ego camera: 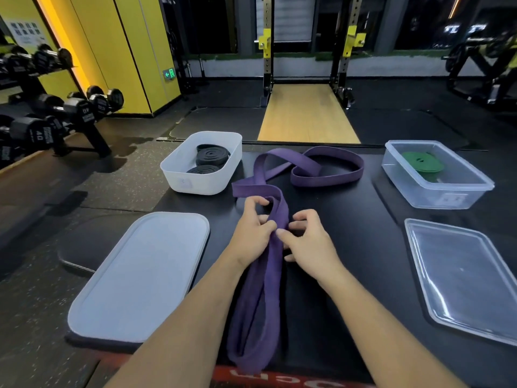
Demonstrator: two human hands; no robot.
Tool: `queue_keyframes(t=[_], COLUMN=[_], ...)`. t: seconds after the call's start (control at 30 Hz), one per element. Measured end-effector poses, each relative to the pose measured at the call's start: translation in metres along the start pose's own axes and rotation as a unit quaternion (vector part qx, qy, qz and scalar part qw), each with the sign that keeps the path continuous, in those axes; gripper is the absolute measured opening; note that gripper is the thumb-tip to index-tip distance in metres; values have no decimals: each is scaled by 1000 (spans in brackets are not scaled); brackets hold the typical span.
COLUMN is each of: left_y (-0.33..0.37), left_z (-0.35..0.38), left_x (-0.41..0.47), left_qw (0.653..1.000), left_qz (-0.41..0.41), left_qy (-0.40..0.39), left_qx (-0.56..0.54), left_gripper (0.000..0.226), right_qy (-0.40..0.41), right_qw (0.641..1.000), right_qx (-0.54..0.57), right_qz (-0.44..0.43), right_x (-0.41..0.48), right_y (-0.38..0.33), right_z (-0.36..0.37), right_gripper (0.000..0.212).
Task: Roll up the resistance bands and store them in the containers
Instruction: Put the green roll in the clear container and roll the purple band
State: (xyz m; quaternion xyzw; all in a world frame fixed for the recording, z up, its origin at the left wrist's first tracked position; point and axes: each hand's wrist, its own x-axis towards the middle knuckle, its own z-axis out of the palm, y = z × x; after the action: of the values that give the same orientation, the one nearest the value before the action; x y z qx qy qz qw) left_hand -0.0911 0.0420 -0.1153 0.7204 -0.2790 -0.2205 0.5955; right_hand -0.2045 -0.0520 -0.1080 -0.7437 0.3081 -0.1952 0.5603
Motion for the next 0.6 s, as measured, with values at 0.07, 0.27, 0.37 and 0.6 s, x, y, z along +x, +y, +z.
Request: queue_keyframes(t=[0.07,0.27,0.37,0.6], left_y=[3,23,38,41], left_z=[2,27,39,39], left_x=[-2,-2,2,-7], left_qw=[1000,985,985,989], left_qz=[0,-66,-106,-91], left_qy=[13,69,64,-115], left_qx=[4,-144,-121,22], left_gripper=[36,30,13,36], right_qy=[-3,-3,7,51], right_qw=[1000,998,992,975], right_qx=[-17,-60,-125,-215], right_qz=[2,2,10,11], right_x=[-6,-19,-18,-5], right_y=[7,0,-8,-2], right_z=[2,8,-3,-31], right_gripper=[25,13,22,32])
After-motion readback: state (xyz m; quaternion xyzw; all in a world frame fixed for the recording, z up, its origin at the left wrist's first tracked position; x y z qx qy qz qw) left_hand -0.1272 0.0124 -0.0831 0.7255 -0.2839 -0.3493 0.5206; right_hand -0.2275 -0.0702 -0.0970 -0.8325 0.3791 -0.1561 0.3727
